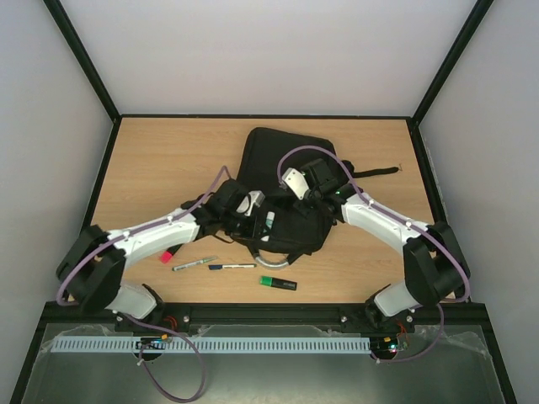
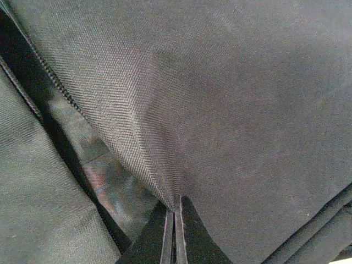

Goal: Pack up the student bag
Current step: Place the stationery in the student bag.

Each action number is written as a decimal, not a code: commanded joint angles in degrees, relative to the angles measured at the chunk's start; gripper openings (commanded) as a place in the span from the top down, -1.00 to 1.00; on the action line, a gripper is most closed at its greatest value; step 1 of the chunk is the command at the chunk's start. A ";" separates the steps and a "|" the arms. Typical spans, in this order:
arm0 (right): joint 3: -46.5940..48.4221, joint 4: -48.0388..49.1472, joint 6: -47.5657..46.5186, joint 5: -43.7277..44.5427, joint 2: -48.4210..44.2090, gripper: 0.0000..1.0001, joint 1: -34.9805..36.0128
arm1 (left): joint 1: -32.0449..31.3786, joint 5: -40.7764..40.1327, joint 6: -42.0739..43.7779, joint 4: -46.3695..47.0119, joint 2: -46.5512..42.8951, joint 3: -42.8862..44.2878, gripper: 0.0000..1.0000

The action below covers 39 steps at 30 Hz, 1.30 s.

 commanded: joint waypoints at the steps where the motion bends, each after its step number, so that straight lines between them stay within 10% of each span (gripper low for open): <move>1: 3.64 -1.75 0.97 -1.47 -3.78 0.98 -0.19 | -0.11 0.92 0.87 3.62 6.74 5.12 0.96; 20: 2.63 -4.17 0.36 -4.50 -5.66 0.98 -0.19 | 1.16 -8.17 -0.90 11.86 27.93 23.32 0.77; 31: 2.02 -3.21 1.90 -5.67 -4.52 0.98 -0.19 | -2.83 -12.75 0.11 6.87 18.44 17.33 0.13; 39: 1.63 -3.73 1.60 -5.88 -5.01 0.98 -0.21 | -7.71 -14.65 -1.92 9.81 12.09 9.22 0.33</move>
